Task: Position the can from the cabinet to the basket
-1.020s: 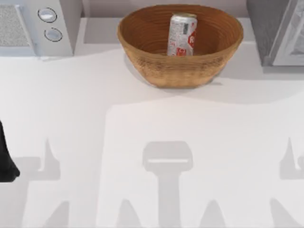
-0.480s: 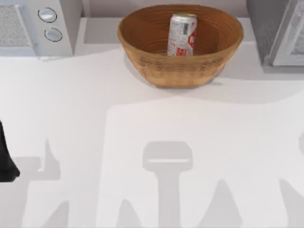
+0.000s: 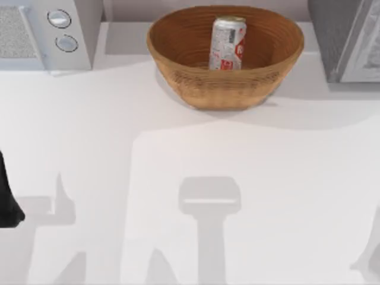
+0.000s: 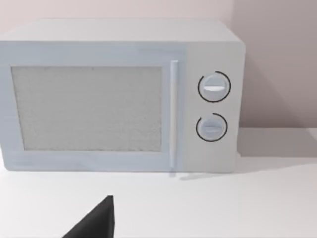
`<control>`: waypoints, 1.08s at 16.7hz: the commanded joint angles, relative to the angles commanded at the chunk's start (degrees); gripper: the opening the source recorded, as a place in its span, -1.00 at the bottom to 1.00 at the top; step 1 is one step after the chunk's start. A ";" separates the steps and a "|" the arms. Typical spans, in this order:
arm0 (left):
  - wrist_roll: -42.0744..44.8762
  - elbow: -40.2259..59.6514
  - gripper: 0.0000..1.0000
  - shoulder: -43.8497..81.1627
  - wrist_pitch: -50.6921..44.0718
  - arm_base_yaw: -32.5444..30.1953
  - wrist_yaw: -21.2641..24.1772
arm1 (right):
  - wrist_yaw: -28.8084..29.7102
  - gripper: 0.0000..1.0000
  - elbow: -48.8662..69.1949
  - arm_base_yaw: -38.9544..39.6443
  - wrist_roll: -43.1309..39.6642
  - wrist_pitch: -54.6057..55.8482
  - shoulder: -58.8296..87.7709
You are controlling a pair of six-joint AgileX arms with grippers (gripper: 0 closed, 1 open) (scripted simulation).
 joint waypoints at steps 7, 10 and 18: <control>0.00 0.00 1.00 0.00 0.00 0.00 0.00 | -7.63 1.00 2.72 -7.69 0.27 8.85 11.28; 0.00 0.00 1.00 0.00 0.00 0.00 0.00 | -7.50 1.00 2.49 -7.45 0.25 8.68 11.14; 0.00 0.00 1.00 0.00 0.00 0.00 0.00 | -8.62 1.00 17.88 -8.48 0.16 -7.65 9.86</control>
